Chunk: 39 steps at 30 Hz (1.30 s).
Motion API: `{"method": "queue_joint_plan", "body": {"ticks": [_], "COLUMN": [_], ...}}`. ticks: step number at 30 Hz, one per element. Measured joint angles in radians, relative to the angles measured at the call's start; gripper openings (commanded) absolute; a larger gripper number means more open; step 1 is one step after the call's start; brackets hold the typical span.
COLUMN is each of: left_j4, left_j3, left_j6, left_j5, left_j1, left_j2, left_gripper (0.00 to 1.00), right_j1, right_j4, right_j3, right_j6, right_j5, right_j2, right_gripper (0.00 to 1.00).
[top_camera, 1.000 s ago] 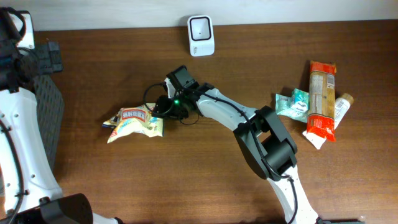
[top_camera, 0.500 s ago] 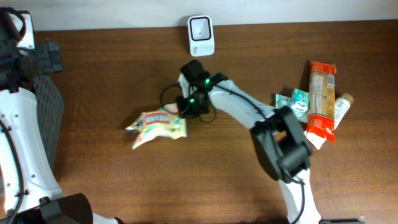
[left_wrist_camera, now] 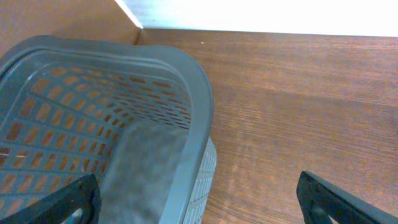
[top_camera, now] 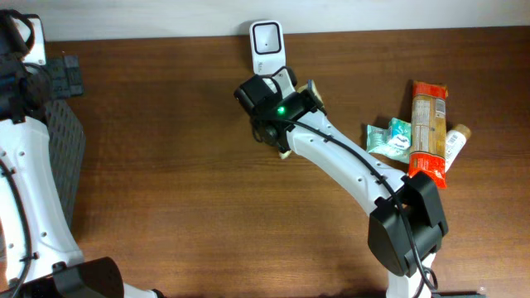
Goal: Scan the item barcode
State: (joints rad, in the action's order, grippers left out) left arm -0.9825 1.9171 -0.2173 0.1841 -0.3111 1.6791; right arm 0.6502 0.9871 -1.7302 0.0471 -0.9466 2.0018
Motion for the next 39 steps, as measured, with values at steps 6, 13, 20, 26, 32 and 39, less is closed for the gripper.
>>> {"method": "queue_joint_plan", "body": {"ticks": [6,13,20,26,32,39], "left_j4": [0.0,0.0,0.0,0.0,0.0,0.0], "left_j3": [0.0,0.0,0.0,0.0,0.0,0.0], "left_j6": [0.0,0.0,0.0,0.0,0.0,0.0], "left_j5": [0.0,0.0,0.0,0.0,0.0,0.0], "left_j1": [0.0,0.0,0.0,0.0,0.0,0.0], "left_j2": [0.0,0.0,0.0,0.0,0.0,0.0], "left_gripper": [0.99,0.99,0.99,0.99,0.99,0.99], "right_j1": [-0.024,-0.034,0.09,0.203,0.175,-0.04], "right_j4": [0.057,0.08,0.063,0.053,0.121,0.284], "right_j3": [0.0,0.005,0.014,0.016,-0.053,-0.299], "right_j6": [-0.133,-0.167,-0.177,-0.18,-0.176,-0.091], "right_j5": [-0.171,-0.092,0.081,0.471,0.817,1.038], "right_j2": [0.0,0.039,0.081,0.083,0.083,0.077], "right_gripper": [0.04,0.04,0.45,0.49,0.47,0.74]}}
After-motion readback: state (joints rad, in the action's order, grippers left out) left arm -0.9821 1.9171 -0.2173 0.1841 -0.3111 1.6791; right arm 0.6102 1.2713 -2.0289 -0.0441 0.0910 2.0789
